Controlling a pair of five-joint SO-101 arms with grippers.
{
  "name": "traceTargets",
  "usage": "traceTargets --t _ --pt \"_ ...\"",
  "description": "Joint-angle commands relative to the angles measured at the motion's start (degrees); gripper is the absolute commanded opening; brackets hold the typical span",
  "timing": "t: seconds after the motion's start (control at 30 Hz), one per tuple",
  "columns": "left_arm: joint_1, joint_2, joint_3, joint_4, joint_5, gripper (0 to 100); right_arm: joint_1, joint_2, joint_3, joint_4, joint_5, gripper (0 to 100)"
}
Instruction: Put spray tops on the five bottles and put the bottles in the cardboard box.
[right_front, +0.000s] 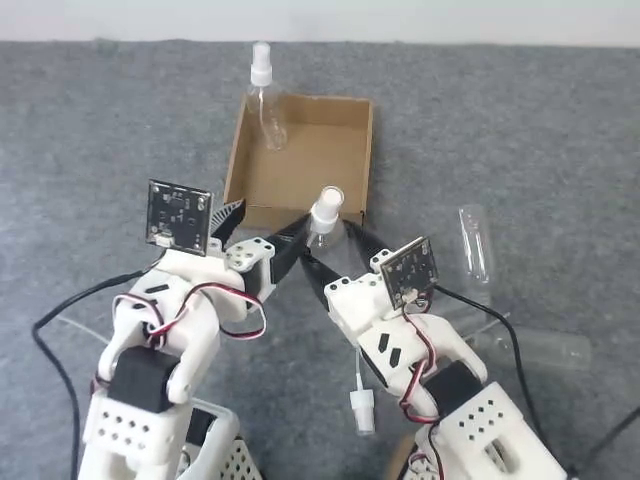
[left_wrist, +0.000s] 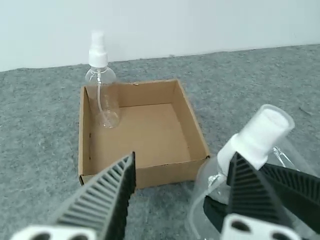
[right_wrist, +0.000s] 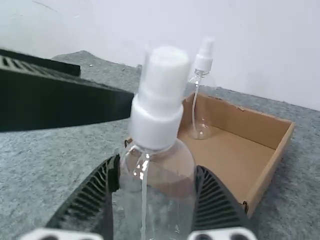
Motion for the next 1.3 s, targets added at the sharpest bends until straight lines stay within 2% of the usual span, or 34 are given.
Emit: traceTargets --t 0.0,0.2,0.57,0.77,0.9,1.07,1.2,1.27 --pt "2.11 0.09 -0.40 0.44 -2.46 28 -0.75 -2.07 -4.66 -1.10 -0.53 0.9" --pt "5.71 0.09 -0.31 2.11 -3.43 28 -0.66 -1.89 -4.66 -1.10 -0.53 0.9" --pt "5.63 0.00 -0.75 2.46 -3.16 28 -0.66 -1.80 -4.66 -1.10 -0.53 0.9" --pt "1.05 0.00 -4.00 4.57 -2.99 28 0.75 -1.71 -4.66 -1.19 -0.44 0.9" --pt "0.70 0.00 -7.96 8.97 -2.90 28 1.36 -1.63 -4.66 -1.45 -0.53 0.9" --pt "-0.44 0.00 -9.19 9.85 -2.90 28 1.27 -1.63 -4.66 -1.36 -0.53 0.9" --pt "-6.77 0.00 -9.19 7.82 -2.55 28 1.27 -1.63 -4.75 -1.27 -0.53 0.9" --pt "-10.02 0.00 -8.92 6.68 -0.18 28 1.19 -2.07 -4.75 -1.19 -0.53 0.9"
